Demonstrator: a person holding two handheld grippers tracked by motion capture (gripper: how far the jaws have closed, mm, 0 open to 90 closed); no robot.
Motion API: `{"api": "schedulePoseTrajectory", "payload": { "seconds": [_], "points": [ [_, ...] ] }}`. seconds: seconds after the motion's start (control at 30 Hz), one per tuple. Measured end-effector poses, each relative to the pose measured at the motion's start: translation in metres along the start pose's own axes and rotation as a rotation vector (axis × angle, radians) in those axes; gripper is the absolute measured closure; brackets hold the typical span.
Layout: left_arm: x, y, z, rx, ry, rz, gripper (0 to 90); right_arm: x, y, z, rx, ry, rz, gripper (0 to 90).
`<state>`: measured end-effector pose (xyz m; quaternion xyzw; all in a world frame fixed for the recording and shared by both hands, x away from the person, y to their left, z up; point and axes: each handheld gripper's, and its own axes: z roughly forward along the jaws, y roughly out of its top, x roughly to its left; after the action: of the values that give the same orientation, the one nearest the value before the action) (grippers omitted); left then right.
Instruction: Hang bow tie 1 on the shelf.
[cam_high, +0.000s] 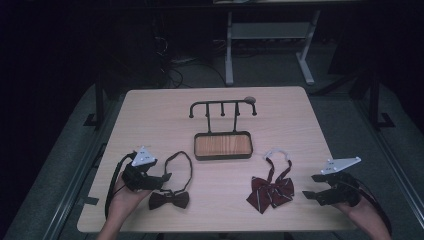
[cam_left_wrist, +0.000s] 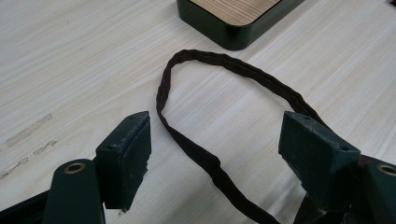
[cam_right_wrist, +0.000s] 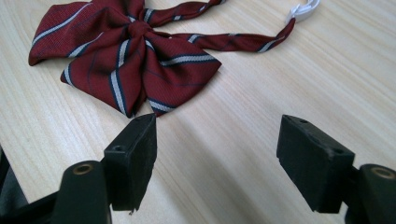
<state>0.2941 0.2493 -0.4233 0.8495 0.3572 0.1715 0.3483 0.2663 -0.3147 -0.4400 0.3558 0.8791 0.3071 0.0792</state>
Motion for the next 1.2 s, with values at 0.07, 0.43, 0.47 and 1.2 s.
{"api": "schedulePoseTrajectory", "payload": {
  "seconds": [0.07,0.43,0.47,1.2],
  "points": [
    [0.000,0.000,0.000,0.004,0.000,0.000,25.9,0.000,0.002,0.000,-0.009,0.010,0.003,28.0],
    [0.001,0.000,-0.001,0.002,-0.006,0.007,25.9,0.011,0.014,0.006,0.034,0.044,-0.022,26.7],
    [0.001,0.000,-0.001,0.000,-0.006,0.006,25.9,0.013,0.018,0.006,0.036,0.041,-0.031,27.0],
    [0.001,0.000,-0.003,-0.002,0.000,0.006,25.9,0.027,0.071,0.008,0.091,0.087,-0.125,35.3]
  ]
}}
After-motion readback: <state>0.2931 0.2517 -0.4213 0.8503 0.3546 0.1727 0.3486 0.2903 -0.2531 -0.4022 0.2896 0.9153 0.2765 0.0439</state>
